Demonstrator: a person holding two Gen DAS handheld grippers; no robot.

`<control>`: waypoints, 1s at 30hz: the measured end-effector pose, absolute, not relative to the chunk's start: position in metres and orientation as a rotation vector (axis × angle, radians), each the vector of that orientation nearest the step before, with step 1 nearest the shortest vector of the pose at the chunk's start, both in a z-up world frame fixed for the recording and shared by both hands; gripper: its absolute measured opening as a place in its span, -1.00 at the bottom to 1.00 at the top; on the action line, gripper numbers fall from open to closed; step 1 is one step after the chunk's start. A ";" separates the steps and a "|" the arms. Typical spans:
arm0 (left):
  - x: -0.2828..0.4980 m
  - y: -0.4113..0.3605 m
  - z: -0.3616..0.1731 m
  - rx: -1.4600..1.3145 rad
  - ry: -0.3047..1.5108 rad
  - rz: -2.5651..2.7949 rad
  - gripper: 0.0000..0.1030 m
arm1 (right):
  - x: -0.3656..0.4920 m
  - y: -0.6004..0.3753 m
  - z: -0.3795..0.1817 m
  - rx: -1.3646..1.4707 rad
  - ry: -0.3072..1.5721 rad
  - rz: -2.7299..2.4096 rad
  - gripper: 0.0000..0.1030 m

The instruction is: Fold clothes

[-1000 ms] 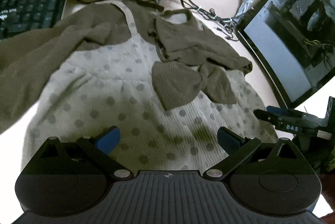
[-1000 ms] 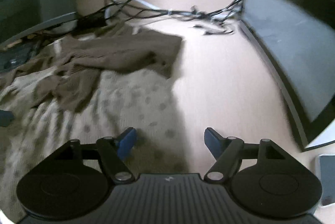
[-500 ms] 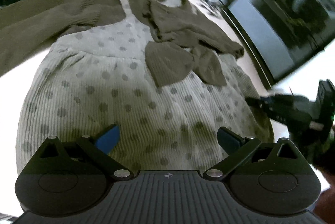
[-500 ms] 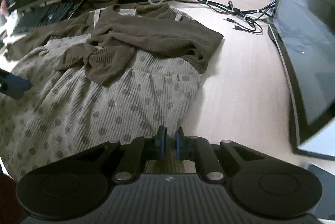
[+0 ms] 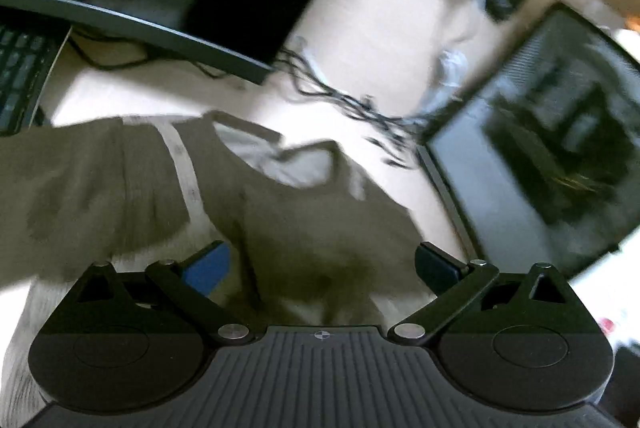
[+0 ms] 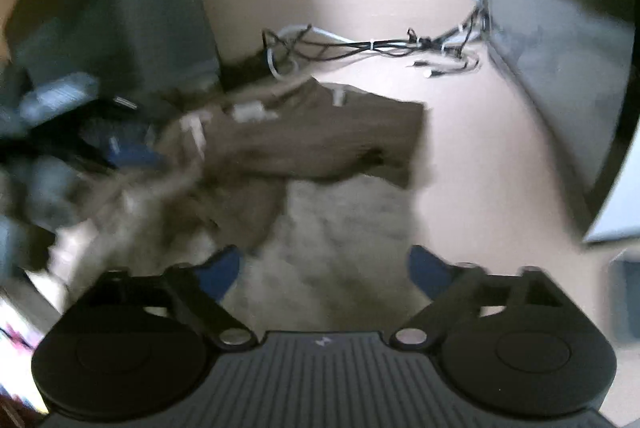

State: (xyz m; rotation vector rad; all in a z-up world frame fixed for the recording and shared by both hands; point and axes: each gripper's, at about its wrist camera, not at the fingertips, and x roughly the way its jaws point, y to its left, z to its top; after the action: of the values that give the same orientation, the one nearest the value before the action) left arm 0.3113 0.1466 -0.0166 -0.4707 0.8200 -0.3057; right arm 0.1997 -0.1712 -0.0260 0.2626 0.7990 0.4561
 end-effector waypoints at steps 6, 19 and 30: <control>0.344 0.116 -0.047 -0.379 0.885 -0.263 0.97 | 0.201 -0.147 -0.052 0.399 0.814 0.515 1.00; 0.333 0.128 0.000 -0.110 0.665 -0.192 -0.65 | 0.199 -0.123 -0.066 0.264 0.858 0.513 1.00; 0.329 0.176 -0.048 -0.164 0.777 -0.089 0.42 | 0.195 -0.081 -0.063 -0.091 0.904 0.477 1.00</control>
State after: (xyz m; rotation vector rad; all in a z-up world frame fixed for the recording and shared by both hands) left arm 0.3287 0.1758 -0.0483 -0.1639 0.7771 -0.0889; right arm 0.1953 -0.0811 -0.0627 -0.0913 0.9041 0.4768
